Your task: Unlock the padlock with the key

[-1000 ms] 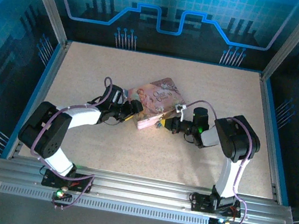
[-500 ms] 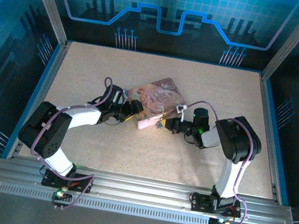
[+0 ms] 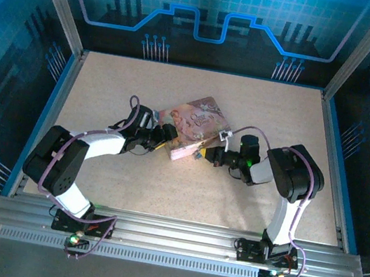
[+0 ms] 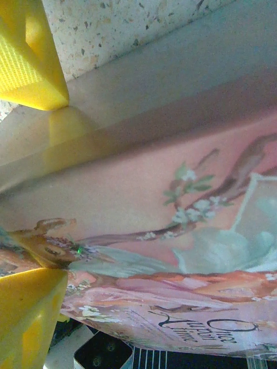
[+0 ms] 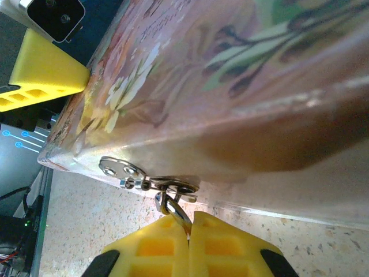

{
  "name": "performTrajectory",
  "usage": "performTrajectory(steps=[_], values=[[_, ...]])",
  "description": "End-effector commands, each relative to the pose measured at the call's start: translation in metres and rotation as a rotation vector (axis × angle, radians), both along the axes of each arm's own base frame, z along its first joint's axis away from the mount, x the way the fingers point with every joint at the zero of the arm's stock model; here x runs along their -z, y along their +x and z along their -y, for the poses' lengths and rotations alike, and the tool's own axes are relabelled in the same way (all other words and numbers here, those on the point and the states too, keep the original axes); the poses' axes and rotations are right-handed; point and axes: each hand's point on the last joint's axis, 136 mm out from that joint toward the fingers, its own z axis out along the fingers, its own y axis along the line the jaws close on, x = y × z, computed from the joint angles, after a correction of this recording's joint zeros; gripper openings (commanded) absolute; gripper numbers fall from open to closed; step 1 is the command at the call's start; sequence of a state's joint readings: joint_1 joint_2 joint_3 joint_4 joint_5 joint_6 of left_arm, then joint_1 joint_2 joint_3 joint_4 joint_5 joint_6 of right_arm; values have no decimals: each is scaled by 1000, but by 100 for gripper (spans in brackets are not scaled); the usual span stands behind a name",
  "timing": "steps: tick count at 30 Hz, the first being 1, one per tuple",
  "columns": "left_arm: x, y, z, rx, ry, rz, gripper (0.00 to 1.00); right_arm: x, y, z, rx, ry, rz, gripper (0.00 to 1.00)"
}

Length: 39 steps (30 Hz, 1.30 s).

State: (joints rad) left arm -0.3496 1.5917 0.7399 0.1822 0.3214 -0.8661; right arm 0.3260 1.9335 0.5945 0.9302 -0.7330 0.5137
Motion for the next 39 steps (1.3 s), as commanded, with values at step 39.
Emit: performTrajectory(steps=[39], values=[[24, -13, -5, -2, 48, -60, 72, -33, 23, 25, 194, 83, -93, 0]])
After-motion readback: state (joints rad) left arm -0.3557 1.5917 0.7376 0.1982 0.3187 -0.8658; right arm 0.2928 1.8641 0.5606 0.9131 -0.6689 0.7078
